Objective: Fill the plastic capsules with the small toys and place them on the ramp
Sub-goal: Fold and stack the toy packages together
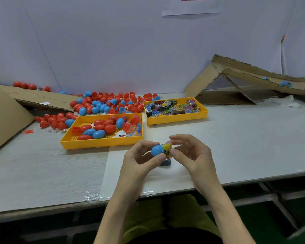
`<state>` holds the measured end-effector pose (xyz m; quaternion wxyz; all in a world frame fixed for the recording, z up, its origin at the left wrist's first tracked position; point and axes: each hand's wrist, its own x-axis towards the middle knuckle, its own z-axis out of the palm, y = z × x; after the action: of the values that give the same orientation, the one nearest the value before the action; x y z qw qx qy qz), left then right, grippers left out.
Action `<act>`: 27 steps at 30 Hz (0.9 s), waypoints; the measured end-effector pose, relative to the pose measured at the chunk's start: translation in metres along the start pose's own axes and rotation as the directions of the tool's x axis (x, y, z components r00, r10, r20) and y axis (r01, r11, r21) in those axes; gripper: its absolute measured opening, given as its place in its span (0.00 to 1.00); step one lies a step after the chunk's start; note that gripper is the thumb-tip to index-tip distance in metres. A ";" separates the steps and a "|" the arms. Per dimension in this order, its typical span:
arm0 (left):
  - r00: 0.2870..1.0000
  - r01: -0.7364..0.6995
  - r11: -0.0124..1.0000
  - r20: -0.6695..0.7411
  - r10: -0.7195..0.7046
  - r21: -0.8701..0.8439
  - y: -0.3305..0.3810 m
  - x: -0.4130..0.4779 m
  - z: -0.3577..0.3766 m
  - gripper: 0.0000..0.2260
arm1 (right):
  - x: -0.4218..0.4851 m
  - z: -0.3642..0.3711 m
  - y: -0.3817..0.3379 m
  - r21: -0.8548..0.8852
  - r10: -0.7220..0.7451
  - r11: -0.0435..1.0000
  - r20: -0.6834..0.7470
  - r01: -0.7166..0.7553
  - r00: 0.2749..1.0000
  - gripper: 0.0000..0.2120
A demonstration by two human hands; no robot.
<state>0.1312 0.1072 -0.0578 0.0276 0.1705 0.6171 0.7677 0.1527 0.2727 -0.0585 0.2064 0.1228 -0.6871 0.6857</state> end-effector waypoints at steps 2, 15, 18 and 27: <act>1.000 0.003 1.000 -0.006 -0.003 0.007 0.000 0.000 0.000 0.12 | 0.000 0.001 0.001 -0.049 -0.018 0.999 -0.038 0.016 0.999 0.11; 0.998 -0.021 1.000 -0.058 0.021 0.002 0.001 0.000 0.001 0.18 | 0.000 -0.001 0.001 0.026 -0.008 1.000 -0.016 0.009 1.000 0.09; 0.998 -0.030 0.999 -0.046 0.030 0.015 0.000 0.000 0.001 0.16 | 0.001 -0.003 0.002 0.065 0.032 0.997 -0.010 -0.031 0.999 0.11; 0.999 -0.027 0.998 -0.031 0.029 0.064 0.001 -0.002 0.002 0.18 | 0.002 -0.004 0.001 0.176 0.087 0.980 0.037 -0.093 0.996 0.10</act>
<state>0.1338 0.1084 -0.0565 0.0015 0.1677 0.6389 0.7507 0.1507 0.2773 -0.0582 0.1536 0.1193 -0.6312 0.7509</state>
